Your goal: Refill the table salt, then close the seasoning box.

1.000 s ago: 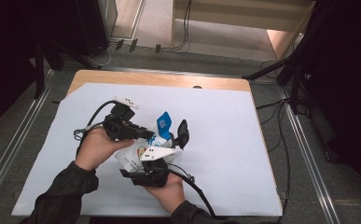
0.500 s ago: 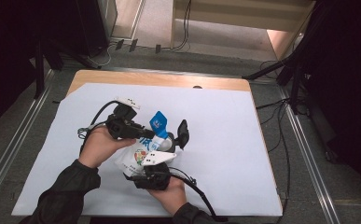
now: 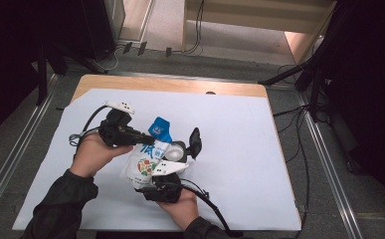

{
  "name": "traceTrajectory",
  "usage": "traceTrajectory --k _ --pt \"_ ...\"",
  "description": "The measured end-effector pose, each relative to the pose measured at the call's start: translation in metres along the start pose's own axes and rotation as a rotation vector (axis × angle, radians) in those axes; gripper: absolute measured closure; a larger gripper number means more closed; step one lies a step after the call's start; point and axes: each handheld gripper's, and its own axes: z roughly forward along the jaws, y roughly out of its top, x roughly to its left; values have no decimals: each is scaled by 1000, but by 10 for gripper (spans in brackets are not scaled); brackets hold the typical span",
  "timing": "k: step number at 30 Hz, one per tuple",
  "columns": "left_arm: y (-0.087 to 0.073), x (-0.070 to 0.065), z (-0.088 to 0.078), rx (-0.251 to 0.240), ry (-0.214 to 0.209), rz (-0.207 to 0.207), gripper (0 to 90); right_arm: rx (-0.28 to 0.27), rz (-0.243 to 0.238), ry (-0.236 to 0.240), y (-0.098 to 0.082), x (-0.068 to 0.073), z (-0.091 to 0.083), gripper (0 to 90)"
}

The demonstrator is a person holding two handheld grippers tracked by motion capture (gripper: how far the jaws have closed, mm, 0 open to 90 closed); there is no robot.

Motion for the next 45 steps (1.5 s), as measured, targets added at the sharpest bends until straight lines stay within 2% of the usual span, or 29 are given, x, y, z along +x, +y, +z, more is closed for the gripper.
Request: traceTrajectory --k 5,6,10,12,15,16,19,22,25,32,35,36,39,42,43,44,45 --pt "-3 -4 -10 -1 7 32 900 -8 4 3 1 0 0 618" --pt "-5 -5 -14 -11 -18 44 900 -5 0 8 2 1 0 617" --pt "-8 -8 -24 -41 -39 50 900 3 -13 19 3 3 3 617" --pt "-8 -10 -29 -51 -36 50 900 12 -18 23 6 3 4 610" --pt "-9 -12 -34 -62 -37 53 900 35 -28 1 9 5 5 601" --pt "-10 -14 -40 -75 -27 54 900 35 -26 3 11 5 5 589" --pt "-10 -14 -45 -90 -26 56 900 36 -21 7 12 5 5 577" --pt "-10 -13 -53 -115 -5 61 900 44 -8 8 12 4 5 555" --pt "-11 -11 -57 -132 -8 48 900 54 -2 3 13 4 5 554" --pt "-15 -1 -67 -161 68 32 900 48 -10 16 16 4 2 552" --pt "-15 3 -68 -161 84 27 900 42 -20 26 18 5 -1 549" --pt "-16 7 -69 -169 109 18 900 46 -22 31 18 6 -2 546" --pt "-18 13 -70 -173 149 18 900 66 -16 42 19 5 -5 542" --pt "-19 25 -71 -177 191 -5 900 74 -22 46 18 5 -9 536" --pt "-19 25 -71 -177 191 -5 900 74 -22 46 18 5 -9 536" --pt "-21 34 -68 -178 201 -28 900 72 -24 44 18 5 -16 532" --pt "-21 34 -68 -178 201 -28 900 72 -24 44 18 5 -16 532"
